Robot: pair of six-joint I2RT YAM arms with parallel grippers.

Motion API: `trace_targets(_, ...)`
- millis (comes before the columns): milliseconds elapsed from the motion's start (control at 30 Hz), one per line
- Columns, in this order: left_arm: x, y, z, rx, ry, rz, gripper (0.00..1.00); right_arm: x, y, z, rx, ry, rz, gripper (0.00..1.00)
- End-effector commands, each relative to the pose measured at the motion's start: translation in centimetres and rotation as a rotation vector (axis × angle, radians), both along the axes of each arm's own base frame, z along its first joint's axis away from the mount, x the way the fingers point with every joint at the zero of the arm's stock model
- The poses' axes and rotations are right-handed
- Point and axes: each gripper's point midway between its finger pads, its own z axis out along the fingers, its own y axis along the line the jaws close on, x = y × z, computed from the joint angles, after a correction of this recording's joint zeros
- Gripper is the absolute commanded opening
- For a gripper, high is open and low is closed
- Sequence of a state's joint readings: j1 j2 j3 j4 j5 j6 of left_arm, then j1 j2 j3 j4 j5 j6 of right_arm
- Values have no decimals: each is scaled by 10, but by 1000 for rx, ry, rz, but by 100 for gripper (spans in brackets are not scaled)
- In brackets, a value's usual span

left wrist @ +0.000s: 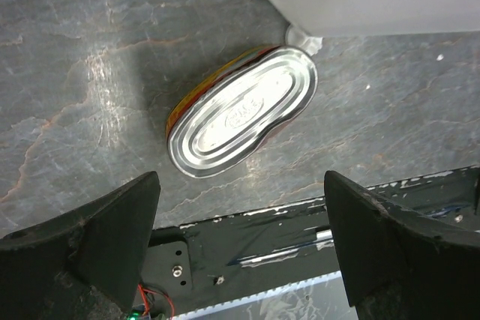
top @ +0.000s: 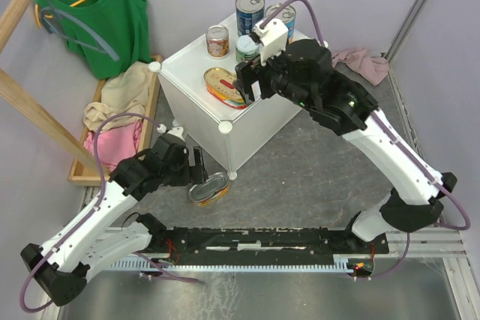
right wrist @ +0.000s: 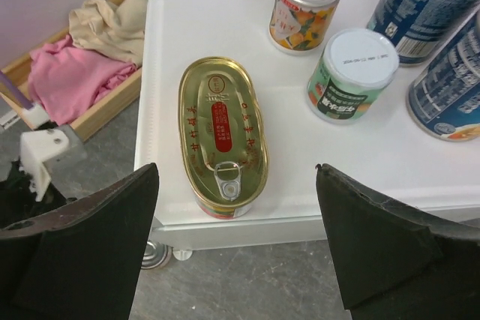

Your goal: Place and organize the canned foods onto the counter

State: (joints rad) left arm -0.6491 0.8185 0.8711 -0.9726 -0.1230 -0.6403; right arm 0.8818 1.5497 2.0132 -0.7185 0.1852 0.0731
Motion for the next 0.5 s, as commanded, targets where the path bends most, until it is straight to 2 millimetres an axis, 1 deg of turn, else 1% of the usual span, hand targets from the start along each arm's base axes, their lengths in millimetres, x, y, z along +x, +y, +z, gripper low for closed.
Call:
trace_targets(0,-3,-1,-10,38,18,-53,96,-12,-17,40,91,-97,-5,93)
trace_targets(133,1,-7,-16,72,41,-58,96,-19,-29,43,95,-110,-14,94)
trace_targets(167,2,-8,-18,93,52,-70,99,-21,-31,43,96,-114,-16,93)
trace_targets(200,3,-11,-20,116,61,-86,100,-23,-35,45,99,-119,-18,93)
trace_targets(300,5,-17,-25,186,83,-138,99,-28,-43,45,104,-125,-25,93)
trace_targets(467,7,-19,-37,272,116,-210,99,-38,-55,48,116,-136,-25,93)
